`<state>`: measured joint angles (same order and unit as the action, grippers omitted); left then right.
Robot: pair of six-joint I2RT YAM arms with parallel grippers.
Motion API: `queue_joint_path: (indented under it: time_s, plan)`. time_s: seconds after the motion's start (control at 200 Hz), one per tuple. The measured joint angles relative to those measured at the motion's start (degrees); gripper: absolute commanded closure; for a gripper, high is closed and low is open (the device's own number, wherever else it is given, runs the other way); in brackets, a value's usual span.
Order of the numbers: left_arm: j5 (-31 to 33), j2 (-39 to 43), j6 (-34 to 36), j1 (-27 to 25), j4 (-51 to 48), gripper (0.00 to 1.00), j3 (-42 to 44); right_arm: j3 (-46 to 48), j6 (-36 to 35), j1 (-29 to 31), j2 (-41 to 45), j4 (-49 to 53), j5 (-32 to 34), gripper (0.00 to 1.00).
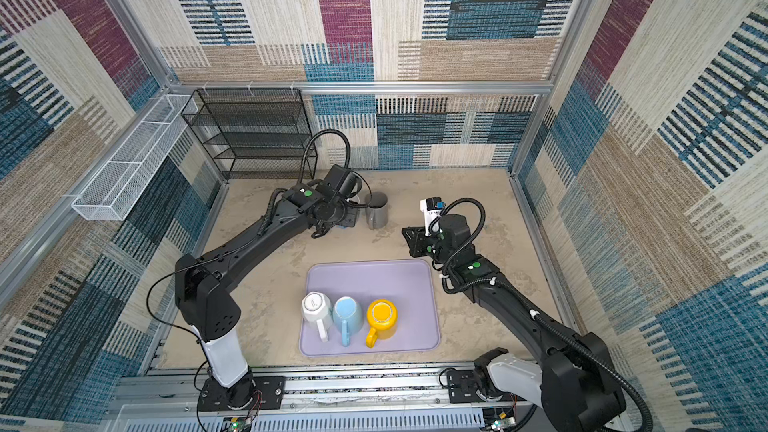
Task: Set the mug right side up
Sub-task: 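Raise the left gripper and move it over the white mug on the tray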
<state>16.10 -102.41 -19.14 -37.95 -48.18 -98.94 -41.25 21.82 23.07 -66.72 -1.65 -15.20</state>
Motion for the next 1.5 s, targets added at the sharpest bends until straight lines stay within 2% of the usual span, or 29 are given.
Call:
queue_joint_path:
  time_s: [0.2,0.386,0.581,0.801,1.002,1.222,1.362,1.498]
  plan:
    - [-0.20,10.19,-0.44,0.00,-1.22,0.70,10.40,0.02,-0.48,0.00,-1.70,-0.28,0.00,0.79]
    - [-3.30,20.35,-2.27,-0.04,-3.91,0.70,19.67,-0.28,-0.85,0.00,-4.61,-1.60,-0.50,0.77]
    - [-7.58,30.91,-6.60,-0.70,-9.14,0.71,26.99,-2.51,-1.55,0.00,-8.35,-1.99,-2.43,0.76]
    - [-12.35,38.99,-13.90,-2.34,-14.75,0.73,32.33,-3.17,-2.62,0.09,-9.79,-1.90,-4.26,0.75]
    - [-16.48,42.49,-21.05,-7.72,-17.64,0.74,36.11,-3.28,-3.87,0.11,-9.77,-0.81,-4.74,0.74]
    - [-16.65,43.87,-30.67,-16.41,-18.67,0.73,39.87,-3.28,-4.07,0.13,-9.55,0.20,-4.74,0.74]
    - [-16.00,41.75,-35.19,-21.22,-18.49,0.72,41.16,-3.28,-4.07,0.15,-9.31,0.26,-4.74,0.74]
    - [-15.82,38.75,-37.16,-22.95,-15.45,0.71,43.76,-3.28,-4.07,0.15,-9.03,0.31,-4.76,0.73]
